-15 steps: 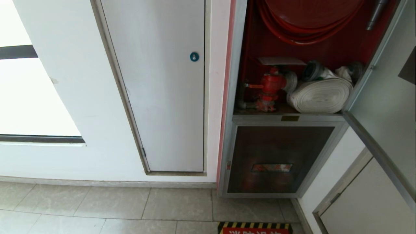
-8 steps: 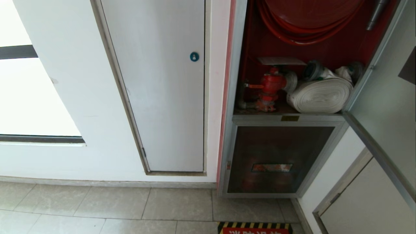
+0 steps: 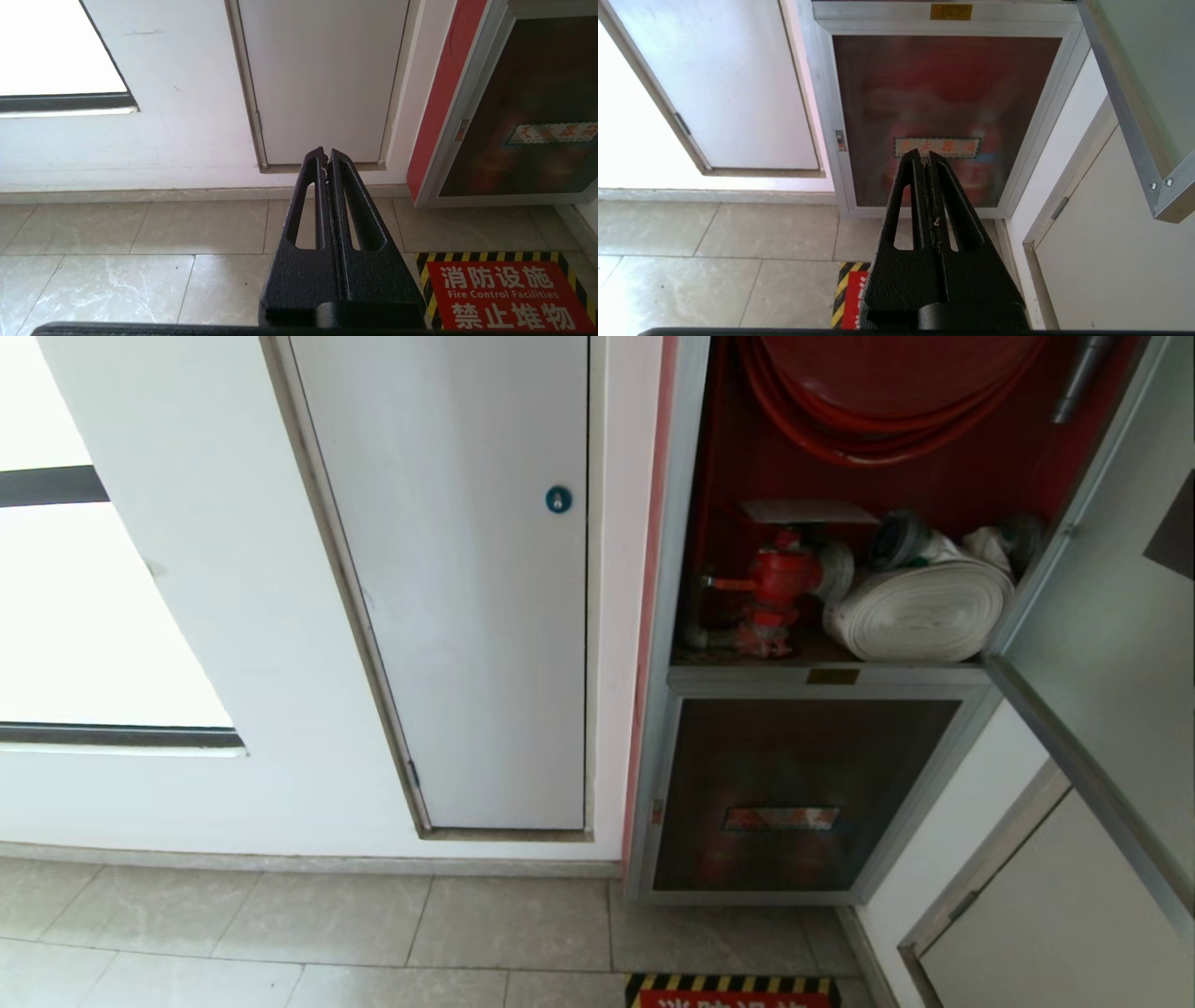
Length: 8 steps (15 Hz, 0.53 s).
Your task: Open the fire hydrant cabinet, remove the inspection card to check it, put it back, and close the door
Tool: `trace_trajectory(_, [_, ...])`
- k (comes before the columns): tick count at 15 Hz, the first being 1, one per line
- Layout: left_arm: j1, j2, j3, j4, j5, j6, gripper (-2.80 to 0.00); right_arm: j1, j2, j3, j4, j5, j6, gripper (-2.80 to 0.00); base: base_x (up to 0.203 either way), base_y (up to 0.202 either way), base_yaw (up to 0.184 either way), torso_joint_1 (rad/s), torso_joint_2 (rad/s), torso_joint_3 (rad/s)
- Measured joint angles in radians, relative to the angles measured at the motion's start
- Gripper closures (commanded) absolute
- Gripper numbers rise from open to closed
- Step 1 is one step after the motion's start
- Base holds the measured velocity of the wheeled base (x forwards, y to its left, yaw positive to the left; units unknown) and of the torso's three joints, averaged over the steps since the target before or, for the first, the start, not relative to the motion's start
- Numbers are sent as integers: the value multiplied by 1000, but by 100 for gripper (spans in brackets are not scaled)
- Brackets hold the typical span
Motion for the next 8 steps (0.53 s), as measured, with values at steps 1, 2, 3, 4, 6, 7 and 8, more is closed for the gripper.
trace_trajectory(1, [0,0,0,0,0,0,0,0,0,0,-1,0,0,0,152,0,-2,-7,-12,16])
trace_trajectory(2, [0,0,0,0,1,0,0,0,0,0,-1,0,0,0,184,0,0,4,2,-5])
trace_trajectory(3, [0,0,0,0,2,0,0,0,0,0,-1,0,0,0,196,0,-2,27,4,-9])
trace_trajectory(4, [0,0,0,1,2,0,0,0,0,0,-1,0,0,0,206,0,0,7,7,2])
trace_trajectory(6, [0,0,0,0,2,0,0,0,0,0,-1,0,0,0,193,0,0,3,2,0])
trace_trajectory(7, [0,0,0,0,2,0,0,0,0,0,-1,0,0,0,196,0,-2,6,4,6])
trace_trajectory(8, [0,0,0,0,2,0,0,0,0,0,-1,0,0,0,192,0,1,6,6,6])
